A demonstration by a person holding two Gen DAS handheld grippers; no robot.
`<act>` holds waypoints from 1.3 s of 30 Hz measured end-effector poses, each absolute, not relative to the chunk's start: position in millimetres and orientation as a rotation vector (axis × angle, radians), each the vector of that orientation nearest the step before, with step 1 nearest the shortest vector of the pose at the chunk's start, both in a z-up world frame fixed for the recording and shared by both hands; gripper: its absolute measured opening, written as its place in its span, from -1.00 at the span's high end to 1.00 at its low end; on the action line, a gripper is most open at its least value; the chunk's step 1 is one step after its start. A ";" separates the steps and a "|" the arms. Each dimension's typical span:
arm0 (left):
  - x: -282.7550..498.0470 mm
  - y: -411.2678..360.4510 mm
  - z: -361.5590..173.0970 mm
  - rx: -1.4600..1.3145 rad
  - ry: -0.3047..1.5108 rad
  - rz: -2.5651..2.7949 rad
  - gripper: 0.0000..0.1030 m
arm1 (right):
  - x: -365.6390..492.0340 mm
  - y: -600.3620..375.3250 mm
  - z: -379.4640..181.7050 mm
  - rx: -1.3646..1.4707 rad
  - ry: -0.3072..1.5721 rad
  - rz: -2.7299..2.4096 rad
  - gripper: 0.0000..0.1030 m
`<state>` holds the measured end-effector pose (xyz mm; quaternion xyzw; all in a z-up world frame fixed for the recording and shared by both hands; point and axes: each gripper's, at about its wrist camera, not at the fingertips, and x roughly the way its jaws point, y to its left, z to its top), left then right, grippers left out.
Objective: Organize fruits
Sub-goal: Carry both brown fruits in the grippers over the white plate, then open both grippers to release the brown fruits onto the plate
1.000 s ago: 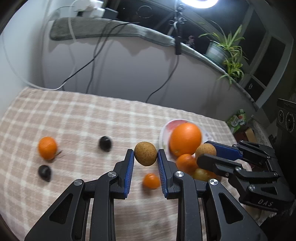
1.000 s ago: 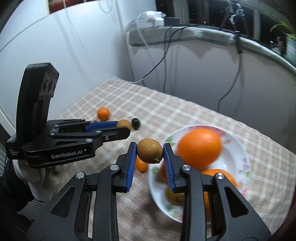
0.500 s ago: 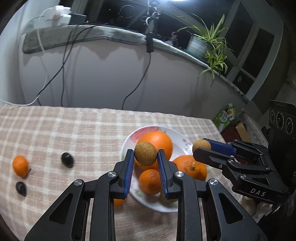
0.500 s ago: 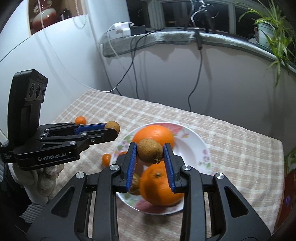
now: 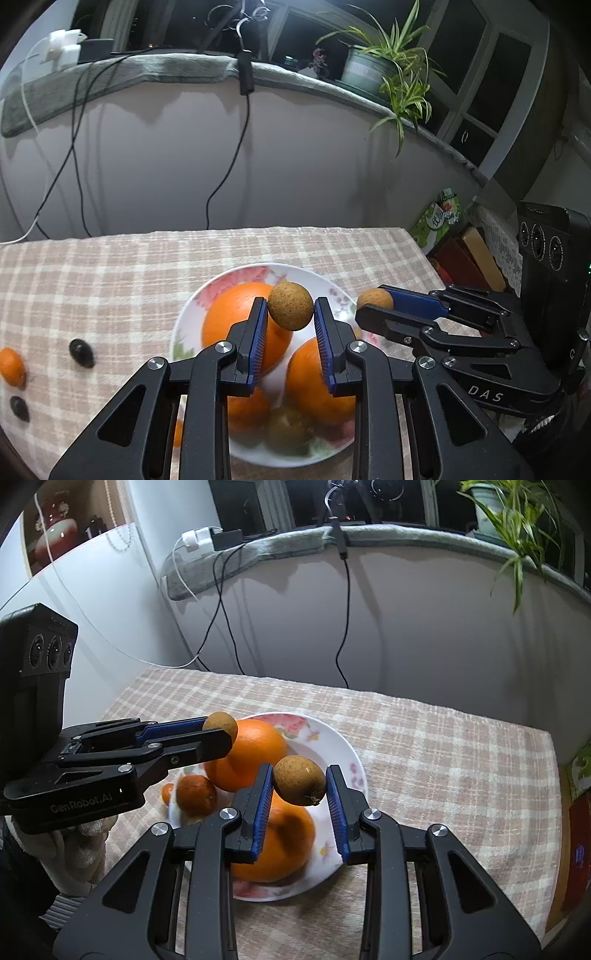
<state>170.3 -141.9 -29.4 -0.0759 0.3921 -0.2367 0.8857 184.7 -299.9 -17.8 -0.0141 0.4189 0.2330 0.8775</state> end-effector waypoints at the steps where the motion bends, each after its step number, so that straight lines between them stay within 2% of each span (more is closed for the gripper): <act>1: 171.7 -144.1 -29.9 -0.155 0.818 -0.494 0.53 | 185.6 -302.2 -19.1 -0.025 0.876 0.484 0.41; 25: 184.8 -173.4 -33.6 -0.096 0.836 -0.506 0.52 | 193.5 -312.1 -33.0 -0.013 0.913 0.483 0.41; 28: 183.3 -173.1 -31.6 -0.093 0.828 -0.506 0.28 | 192.5 -309.5 -32.5 -0.022 0.909 0.485 0.41; 30: 182.6 -172.6 -30.3 -0.093 0.822 -0.506 0.23 | 191.9 -307.8 -32.4 -0.028 0.909 0.485 0.40; 31: 182.2 -172.2 -29.6 -0.092 0.820 -0.504 0.18 | 191.7 -307.3 -32.0 -0.031 0.908 0.483 0.28; 32: 182.1 -171.3 -29.2 -0.093 0.818 -0.502 0.17 | 191.6 -307.0 -31.6 -0.034 0.906 0.480 0.05; 34: 181.9 -169.9 -28.3 -0.099 0.816 -0.502 0.16 | 189.8 -306.8 -29.8 -0.038 0.893 0.474 -0.18; 37: 181.8 -167.8 -27.9 -0.103 0.815 -0.498 0.12 | 188.2 -306.5 -27.6 -0.041 0.887 0.474 -0.19; 39: 180.9 -166.2 -27.3 -0.106 0.814 -0.495 0.05 | 187.3 -306.3 -27.4 -0.045 0.885 0.466 -0.34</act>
